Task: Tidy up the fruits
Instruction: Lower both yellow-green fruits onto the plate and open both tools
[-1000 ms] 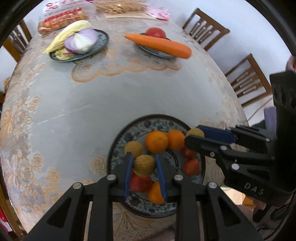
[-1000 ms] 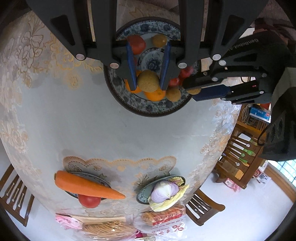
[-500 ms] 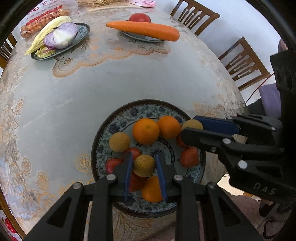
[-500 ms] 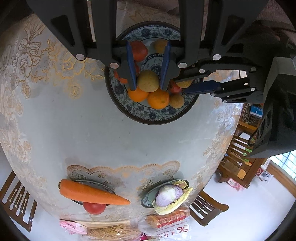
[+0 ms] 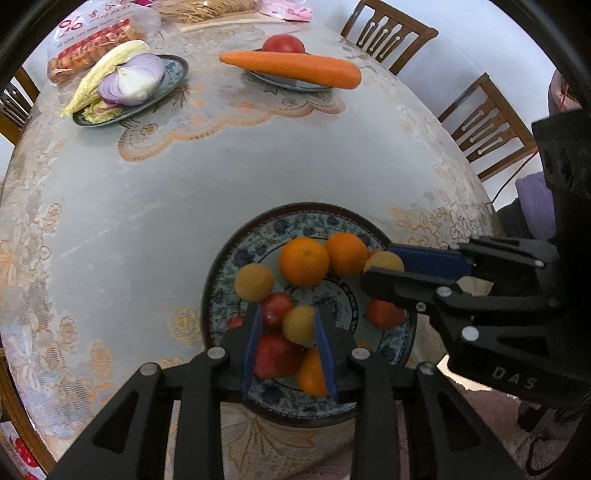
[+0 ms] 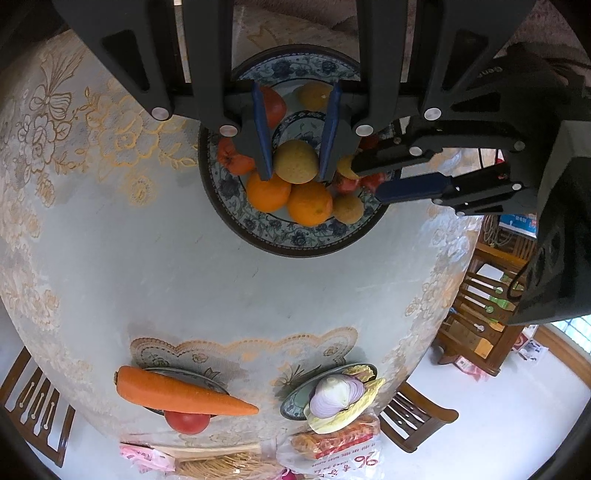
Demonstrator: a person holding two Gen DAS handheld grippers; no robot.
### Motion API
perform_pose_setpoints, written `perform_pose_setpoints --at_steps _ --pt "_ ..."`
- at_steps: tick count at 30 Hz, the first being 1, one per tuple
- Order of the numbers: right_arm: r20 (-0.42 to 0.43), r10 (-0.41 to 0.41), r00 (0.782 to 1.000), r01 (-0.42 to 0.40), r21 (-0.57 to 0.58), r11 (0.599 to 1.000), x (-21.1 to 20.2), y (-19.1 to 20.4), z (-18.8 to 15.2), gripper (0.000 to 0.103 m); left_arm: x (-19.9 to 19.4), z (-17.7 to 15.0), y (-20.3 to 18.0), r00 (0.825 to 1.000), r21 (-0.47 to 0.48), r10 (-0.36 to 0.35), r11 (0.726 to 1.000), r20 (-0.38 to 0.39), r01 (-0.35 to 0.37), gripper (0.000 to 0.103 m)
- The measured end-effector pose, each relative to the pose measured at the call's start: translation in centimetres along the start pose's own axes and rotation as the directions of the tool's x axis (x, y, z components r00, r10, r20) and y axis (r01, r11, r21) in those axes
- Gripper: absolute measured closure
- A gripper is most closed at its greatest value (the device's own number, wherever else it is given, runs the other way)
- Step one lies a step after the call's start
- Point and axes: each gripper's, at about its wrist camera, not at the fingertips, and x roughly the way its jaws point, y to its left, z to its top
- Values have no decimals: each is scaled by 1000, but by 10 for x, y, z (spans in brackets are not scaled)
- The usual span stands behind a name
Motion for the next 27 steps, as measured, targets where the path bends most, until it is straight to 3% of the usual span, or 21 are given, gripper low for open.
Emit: perform_pose_setpoints --at_steps 12,22,27 --pt "-8 0 1000 0 26 1000 3 7 -13 76 -12 -14 12 999 -20 29 999 20 -28 63" --pt "9 -57 998 57 11 998 14 15 -21 76 -20 -30 21 998 -39 59 998 37 -57 61" --pt "35 -44 998 43 26 999 10 17 -23 69 -24 -33 22 996 -51 79 996 39 -77 60"
